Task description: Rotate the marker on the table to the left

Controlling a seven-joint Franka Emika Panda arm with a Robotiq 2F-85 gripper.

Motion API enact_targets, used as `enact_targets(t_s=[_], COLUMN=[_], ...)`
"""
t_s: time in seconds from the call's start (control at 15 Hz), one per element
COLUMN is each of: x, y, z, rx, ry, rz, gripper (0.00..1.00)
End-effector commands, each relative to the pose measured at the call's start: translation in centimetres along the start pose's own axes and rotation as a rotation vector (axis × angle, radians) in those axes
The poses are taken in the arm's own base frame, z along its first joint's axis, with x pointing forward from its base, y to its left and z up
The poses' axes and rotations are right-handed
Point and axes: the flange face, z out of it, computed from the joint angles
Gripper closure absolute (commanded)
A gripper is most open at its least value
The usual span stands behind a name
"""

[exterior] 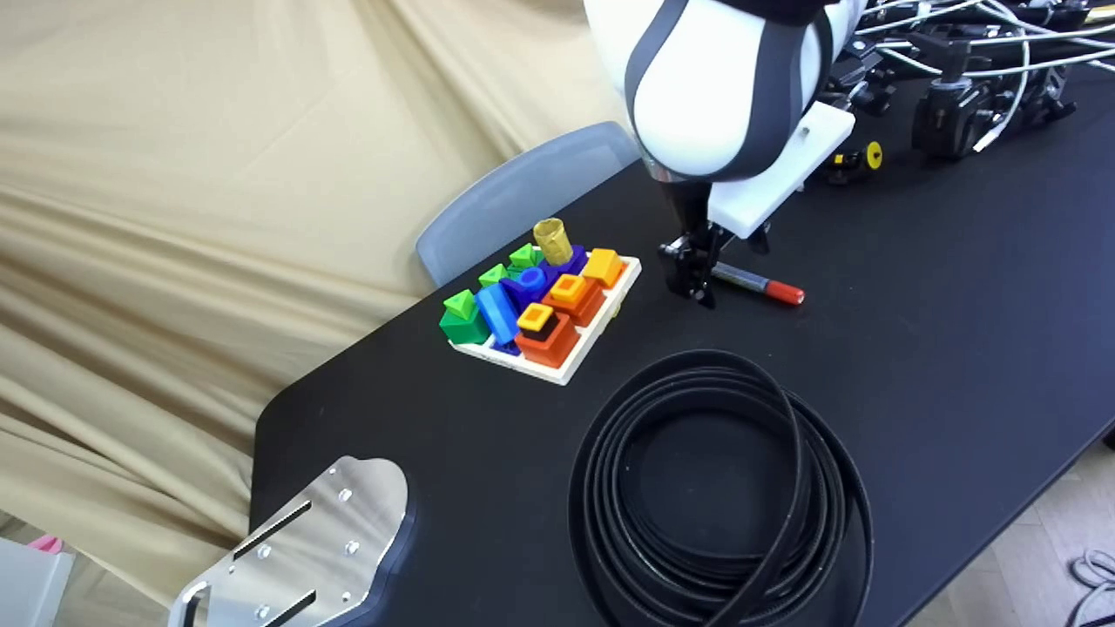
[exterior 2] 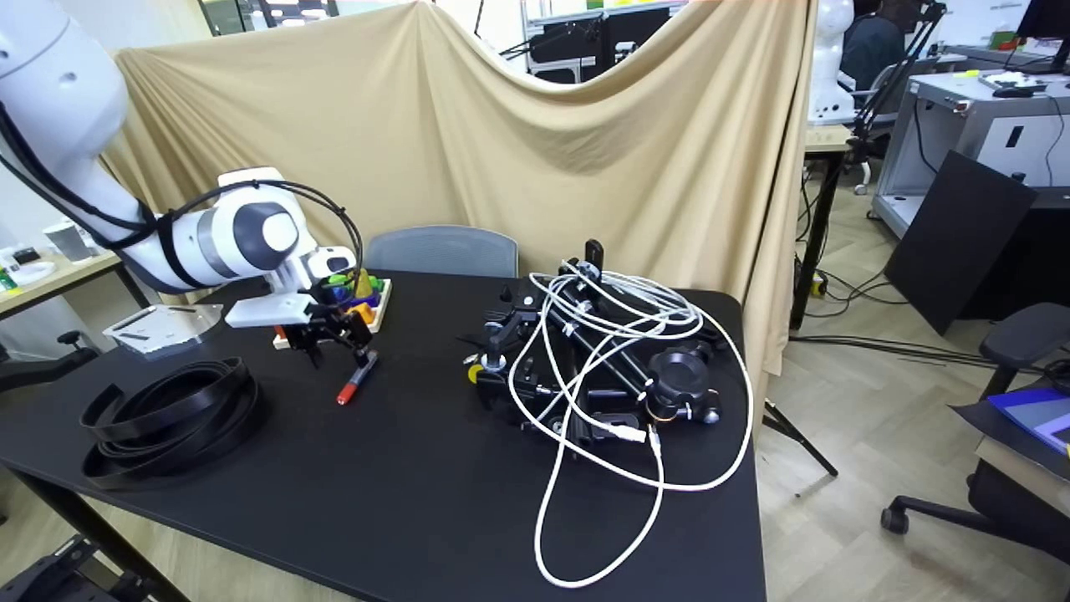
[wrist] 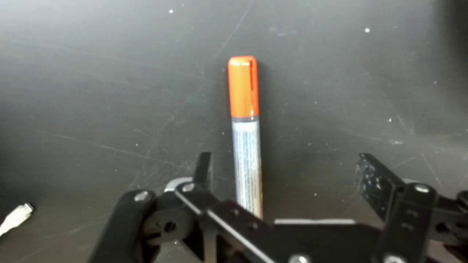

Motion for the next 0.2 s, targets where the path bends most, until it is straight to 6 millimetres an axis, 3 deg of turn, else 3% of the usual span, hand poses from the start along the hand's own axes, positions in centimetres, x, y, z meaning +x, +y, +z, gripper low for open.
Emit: enact_targets(t_s=[0.0,0.13], x=[-1.33,-2.31], y=[0.81,1.24], z=[-2.17,-2.91], rx=[-0.011,-0.029], ry=[-0.086,-0.149], rz=[0.016,0.015], gripper=[0.0,0.0])
